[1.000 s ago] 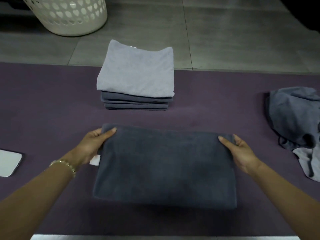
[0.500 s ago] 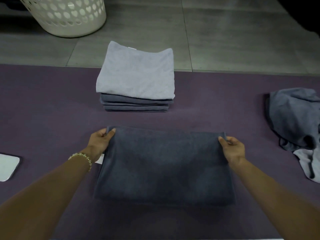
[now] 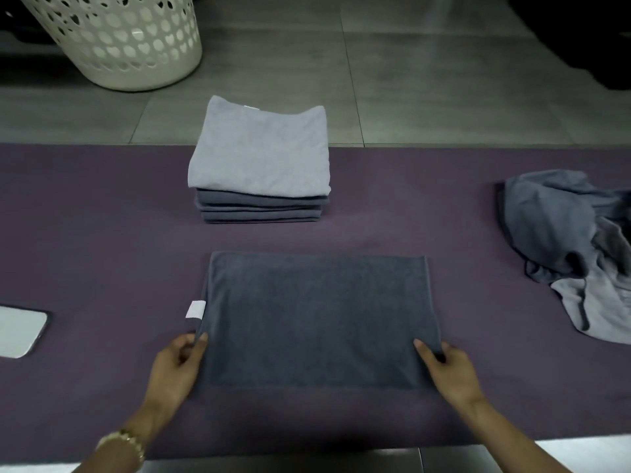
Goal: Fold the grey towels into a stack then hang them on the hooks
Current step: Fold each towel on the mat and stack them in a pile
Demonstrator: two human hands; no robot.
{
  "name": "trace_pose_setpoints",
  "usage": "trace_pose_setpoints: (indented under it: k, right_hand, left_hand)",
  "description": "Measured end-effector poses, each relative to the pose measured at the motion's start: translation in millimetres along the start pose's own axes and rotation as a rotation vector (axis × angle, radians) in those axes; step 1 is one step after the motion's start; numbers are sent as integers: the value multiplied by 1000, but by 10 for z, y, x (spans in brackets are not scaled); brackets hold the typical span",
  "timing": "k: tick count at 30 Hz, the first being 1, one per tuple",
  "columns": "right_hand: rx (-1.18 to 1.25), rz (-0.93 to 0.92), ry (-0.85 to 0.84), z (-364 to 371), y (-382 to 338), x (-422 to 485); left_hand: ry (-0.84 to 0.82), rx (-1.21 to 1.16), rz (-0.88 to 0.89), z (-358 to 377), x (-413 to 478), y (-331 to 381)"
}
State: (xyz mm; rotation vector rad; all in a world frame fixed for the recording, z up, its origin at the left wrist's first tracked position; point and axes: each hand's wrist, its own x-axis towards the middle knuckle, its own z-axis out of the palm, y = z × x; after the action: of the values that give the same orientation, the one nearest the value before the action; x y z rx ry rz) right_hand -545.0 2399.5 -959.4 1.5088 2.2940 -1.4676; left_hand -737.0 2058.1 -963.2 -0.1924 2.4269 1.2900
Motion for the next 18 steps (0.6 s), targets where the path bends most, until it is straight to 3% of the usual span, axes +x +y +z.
trace_pose_setpoints:
  k: [5, 10, 13, 15, 18]
  right_hand:
    - [-56, -124, 155, 11, 45, -53]
    - [-169, -129, 275, 110, 53, -104]
    - [-358, -376, 452, 244, 49, -124]
    - [-502, -584, 352, 441, -5, -153]
    - [-708, -780, 68, 895, -133, -268]
  left_hand:
    - [78, 4, 64, 40, 59, -58]
    - [154, 166, 73, 42, 5, -130]
    - [149, 316, 88, 50, -44, -157]
    - [108, 439, 112, 50, -76, -155]
    - [88, 448, 50, 52, -72, -65]
